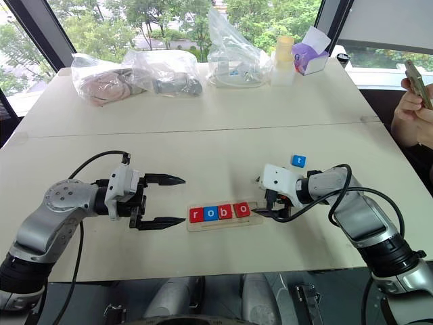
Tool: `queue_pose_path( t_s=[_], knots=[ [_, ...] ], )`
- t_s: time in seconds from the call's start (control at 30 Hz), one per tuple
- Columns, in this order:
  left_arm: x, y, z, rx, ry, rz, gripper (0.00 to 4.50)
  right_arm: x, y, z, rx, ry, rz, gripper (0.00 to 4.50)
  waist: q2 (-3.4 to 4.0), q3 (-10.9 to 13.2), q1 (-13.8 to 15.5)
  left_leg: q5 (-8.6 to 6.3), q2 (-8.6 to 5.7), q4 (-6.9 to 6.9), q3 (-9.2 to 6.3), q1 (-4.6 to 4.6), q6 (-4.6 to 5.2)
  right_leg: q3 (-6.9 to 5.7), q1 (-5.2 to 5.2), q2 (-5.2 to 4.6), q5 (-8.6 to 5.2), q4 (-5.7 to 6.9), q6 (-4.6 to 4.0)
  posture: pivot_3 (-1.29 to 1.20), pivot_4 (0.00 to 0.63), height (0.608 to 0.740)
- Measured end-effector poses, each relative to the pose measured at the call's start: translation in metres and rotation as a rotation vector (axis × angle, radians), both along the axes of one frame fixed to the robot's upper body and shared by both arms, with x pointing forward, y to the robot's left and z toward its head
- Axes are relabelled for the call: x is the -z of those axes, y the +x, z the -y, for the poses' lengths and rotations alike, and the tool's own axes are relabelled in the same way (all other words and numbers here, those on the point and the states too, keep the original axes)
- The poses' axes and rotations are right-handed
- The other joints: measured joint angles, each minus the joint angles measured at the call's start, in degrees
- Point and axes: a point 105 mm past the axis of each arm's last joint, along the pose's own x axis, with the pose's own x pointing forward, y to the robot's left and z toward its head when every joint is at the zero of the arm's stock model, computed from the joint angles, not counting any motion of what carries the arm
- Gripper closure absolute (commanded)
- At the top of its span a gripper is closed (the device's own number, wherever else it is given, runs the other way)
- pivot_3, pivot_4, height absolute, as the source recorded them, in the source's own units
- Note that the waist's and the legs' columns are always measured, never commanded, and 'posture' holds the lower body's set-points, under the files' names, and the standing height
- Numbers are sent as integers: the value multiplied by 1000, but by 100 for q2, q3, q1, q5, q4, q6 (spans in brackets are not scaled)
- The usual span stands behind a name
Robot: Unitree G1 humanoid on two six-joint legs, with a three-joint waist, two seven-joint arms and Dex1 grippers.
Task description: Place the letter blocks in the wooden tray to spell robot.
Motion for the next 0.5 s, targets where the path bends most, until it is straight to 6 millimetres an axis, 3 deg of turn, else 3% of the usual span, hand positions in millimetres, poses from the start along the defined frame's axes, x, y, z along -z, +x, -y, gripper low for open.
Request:
queue_pose_path(
  t_s=[0.3,0.5],
  knots=[
    [-1,1,1,1,0,2,0,1,-3,-11,-16,29,-8,112,0,0,-1,0,0,0,0,0,0,0,0,0,0,0,0,0,150,740],
    [-1,1,1,1,0,2,0,-1,-2,-6,-9,11,-4,112,0,0,0,0,0,0,0,0,0,0,0,0,0,0,0,0,150,740]
  ],
)
